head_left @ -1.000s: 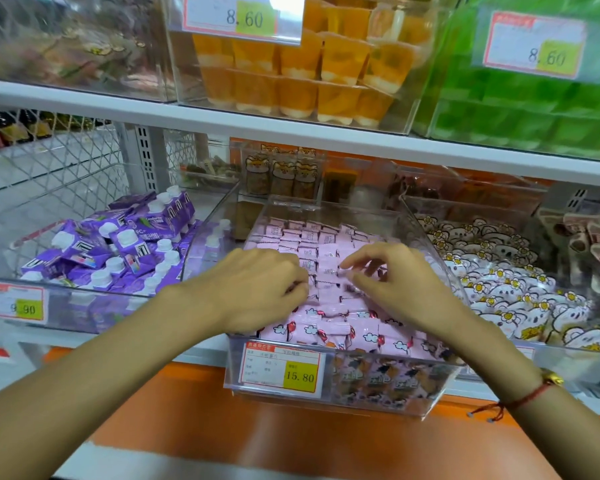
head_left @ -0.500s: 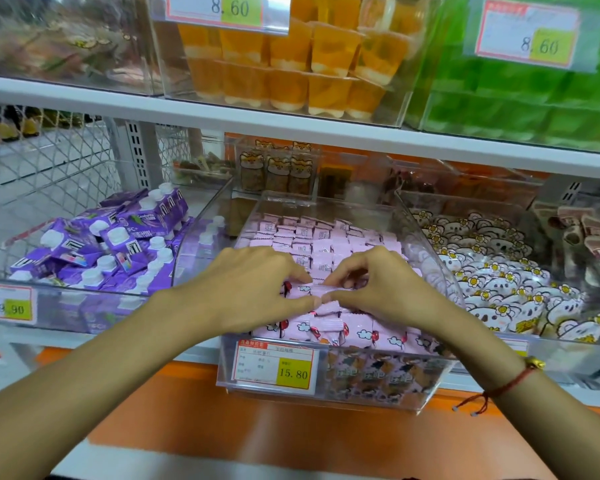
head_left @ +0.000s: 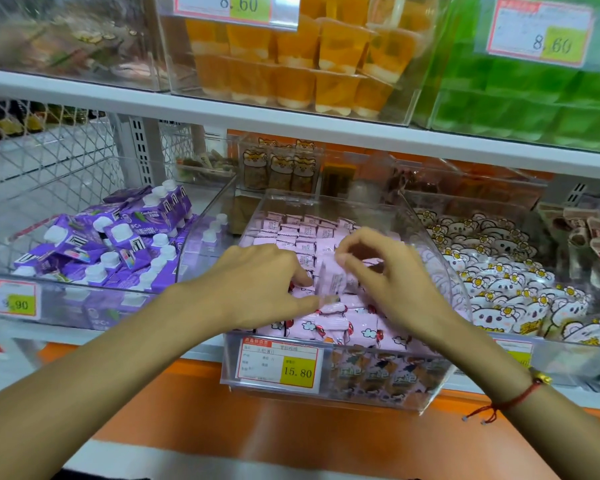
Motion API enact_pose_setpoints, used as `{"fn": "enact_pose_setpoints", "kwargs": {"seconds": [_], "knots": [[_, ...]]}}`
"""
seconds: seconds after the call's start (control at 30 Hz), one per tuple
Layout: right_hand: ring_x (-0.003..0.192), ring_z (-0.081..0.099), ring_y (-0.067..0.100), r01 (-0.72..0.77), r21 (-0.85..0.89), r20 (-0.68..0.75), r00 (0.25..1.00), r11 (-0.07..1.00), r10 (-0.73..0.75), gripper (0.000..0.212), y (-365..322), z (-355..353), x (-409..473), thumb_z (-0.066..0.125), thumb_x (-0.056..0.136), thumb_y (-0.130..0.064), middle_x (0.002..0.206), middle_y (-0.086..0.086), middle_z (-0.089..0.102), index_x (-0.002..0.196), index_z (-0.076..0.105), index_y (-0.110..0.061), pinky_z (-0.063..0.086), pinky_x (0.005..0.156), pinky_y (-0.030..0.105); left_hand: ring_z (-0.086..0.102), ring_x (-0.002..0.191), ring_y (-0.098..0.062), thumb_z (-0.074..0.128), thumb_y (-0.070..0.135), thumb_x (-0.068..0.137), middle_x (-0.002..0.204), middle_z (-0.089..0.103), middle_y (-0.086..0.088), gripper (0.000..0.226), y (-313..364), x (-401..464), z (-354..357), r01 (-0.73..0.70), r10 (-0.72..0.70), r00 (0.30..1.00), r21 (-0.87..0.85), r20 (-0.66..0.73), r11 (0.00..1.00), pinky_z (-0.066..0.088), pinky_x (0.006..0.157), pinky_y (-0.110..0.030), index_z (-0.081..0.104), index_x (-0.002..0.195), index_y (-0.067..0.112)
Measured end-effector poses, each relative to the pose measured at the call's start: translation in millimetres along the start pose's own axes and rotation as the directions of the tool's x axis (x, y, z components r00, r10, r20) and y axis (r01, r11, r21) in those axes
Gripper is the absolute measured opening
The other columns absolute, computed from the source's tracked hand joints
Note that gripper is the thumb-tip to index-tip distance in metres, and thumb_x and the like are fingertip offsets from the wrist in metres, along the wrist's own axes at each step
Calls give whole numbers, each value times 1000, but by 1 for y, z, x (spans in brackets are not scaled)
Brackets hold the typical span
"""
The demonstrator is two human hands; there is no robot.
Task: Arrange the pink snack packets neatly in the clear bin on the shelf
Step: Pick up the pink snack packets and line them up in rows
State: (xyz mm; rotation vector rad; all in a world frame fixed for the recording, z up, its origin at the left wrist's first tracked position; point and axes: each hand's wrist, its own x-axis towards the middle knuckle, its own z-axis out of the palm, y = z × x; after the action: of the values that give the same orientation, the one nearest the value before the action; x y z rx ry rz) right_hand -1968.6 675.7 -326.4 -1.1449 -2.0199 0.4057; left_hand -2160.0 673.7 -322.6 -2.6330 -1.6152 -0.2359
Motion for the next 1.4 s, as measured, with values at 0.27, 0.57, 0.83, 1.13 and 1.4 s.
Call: {"fn": "enact_pose_setpoints", "kwargs": {"seconds": [0.27, 0.57, 0.83, 1.13, 1.4], "knots": [[76, 58, 6, -17, 413, -548, 794, 911, 263, 9, -13, -20, 7, 49, 97, -14, 90, 5, 62, 90, 53, -18, 49, 65, 18, 52, 121, -14, 56, 70, 74, 136, 52, 13, 73, 4, -5, -3, 68, -107, 979, -216, -173, 974, 46, 88, -35, 36, 138, 41], [68, 65, 4, -272, 797, -124, 800, 540, 587, 19, -17, -18, 7, 48, 97, -16, 92, 10, 65, 104, 61, -3, 54, 65, 15, 58, 101, -6, 74, 18, 79, 111, 62, 15, 32, 14, -11, -17, -264, -30, 829, -439, -558, 859, 49, 81, -24, 63, 108, 26], [117, 53, 5, -173, 405, -107, 966, 898, 235, 53, -20, -19, 0, 61, 75, -66, 134, -14, 50, 123, 47, -49, 43, 89, 23, 71, 89, -18, 62, 34, 88, 98, 73, -11, 23, 17, -9, -30, -29, -365, 930, -999, -32, 14, 55, 60, -18, 74, 90, 16], [86, 70, 15, -264, 571, -21, 942, 777, 335, 45, -6, -14, 0, 72, 69, -42, 98, 0, 70, 109, 61, -23, 57, 77, 25, 66, 88, 2, 61, 38, 87, 93, 72, 13, 16, 11, -5, -19, -29, -294, 948, -950, -125, 312, 55, 69, -17, 69, 100, 34], [68, 59, -1, -352, -38, 134, 926, 935, 354, 63, 6, -1, -5, 73, 80, -28, 98, -10, 59, 124, 30, -24, 50, 66, 20, 61, 98, 4, 73, 38, 72, 98, 68, 17, 29, 1, -7, -10, -21, -304, 911, -770, -277, 638, 50, 91, -28, 62, 97, 28]]}}
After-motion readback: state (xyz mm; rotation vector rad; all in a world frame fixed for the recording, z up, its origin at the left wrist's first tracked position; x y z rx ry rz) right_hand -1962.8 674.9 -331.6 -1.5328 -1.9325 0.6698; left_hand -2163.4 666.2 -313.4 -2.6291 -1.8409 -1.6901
